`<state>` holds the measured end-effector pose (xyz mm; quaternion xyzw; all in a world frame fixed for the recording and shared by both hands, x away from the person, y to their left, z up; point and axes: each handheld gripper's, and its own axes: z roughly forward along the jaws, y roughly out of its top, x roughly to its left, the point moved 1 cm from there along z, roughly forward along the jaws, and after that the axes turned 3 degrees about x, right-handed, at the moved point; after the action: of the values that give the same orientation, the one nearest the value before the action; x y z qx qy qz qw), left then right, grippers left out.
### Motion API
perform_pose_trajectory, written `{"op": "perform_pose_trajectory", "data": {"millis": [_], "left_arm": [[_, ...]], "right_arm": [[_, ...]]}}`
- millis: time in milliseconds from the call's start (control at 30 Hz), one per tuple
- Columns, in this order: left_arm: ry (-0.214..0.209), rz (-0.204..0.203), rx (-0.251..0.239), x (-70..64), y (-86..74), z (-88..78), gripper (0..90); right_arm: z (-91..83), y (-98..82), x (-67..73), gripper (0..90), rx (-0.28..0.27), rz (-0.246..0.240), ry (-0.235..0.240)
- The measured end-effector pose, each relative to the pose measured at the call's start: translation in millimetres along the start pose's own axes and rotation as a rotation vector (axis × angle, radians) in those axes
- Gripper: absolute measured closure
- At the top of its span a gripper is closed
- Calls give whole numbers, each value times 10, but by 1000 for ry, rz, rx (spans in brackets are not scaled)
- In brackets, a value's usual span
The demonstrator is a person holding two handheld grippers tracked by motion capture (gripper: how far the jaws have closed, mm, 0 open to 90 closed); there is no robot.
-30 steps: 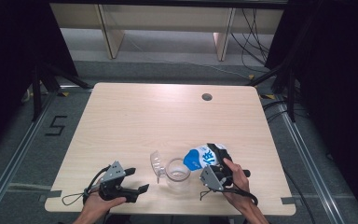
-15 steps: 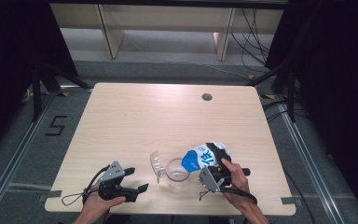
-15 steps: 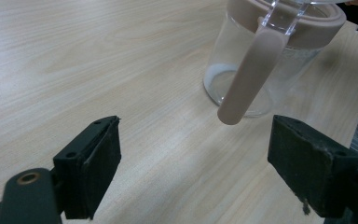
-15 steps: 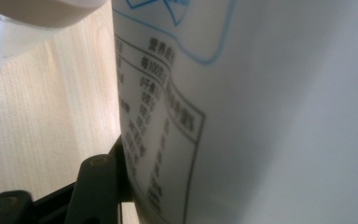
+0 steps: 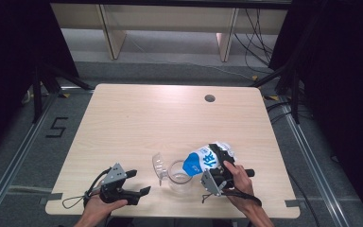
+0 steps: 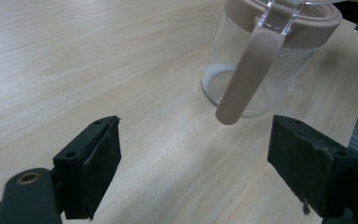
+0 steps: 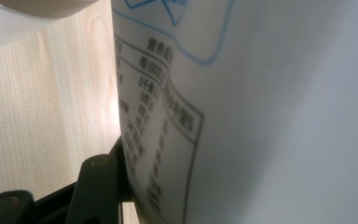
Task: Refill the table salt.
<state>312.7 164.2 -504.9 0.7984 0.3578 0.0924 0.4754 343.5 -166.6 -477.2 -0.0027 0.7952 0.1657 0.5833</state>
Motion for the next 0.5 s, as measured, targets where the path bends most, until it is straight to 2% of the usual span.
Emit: {"op": "perform_pose_trajectory", "data": {"millis": [33, 67, 167, 233, 267, 300, 333, 400, 500], "left_arm": [[2, 1, 2, -8, 2, -4, 167], [-2, 18, 2, -2, 5, -5, 167], [0, 15, 2, -2, 1, -6, 167], [2, 16, -1, 3, 1, -9, 167], [2, 16, -4, 5, 1, -10, 167], [2, 16, -5, 5, 2, -9, 167], [0, 17, -4, 6, 1, -7, 167], [2, 16, 3, 2, 0, -8, 167], [2, 15, 3, 1, -2, -9, 167]], "right_arm": [[1, -5, 26, 467, 3, 38, 6], [-1, -2, 30, 467, 7, 43, 14], [4, 1, 30, 469, -1, 27, 16], [-5, -1, 33, 468, 7, 31, 1], [-2, 3, 22, 469, 3, 10, -2], [-8, 16, 2, 469, 11, -37, -1], [1, 6, 39, 469, 4, 17, 11], [-9, 9, 46, 469, 11, 25, 12], [4, 7, 24, 470, 0, 4, 9]]}}
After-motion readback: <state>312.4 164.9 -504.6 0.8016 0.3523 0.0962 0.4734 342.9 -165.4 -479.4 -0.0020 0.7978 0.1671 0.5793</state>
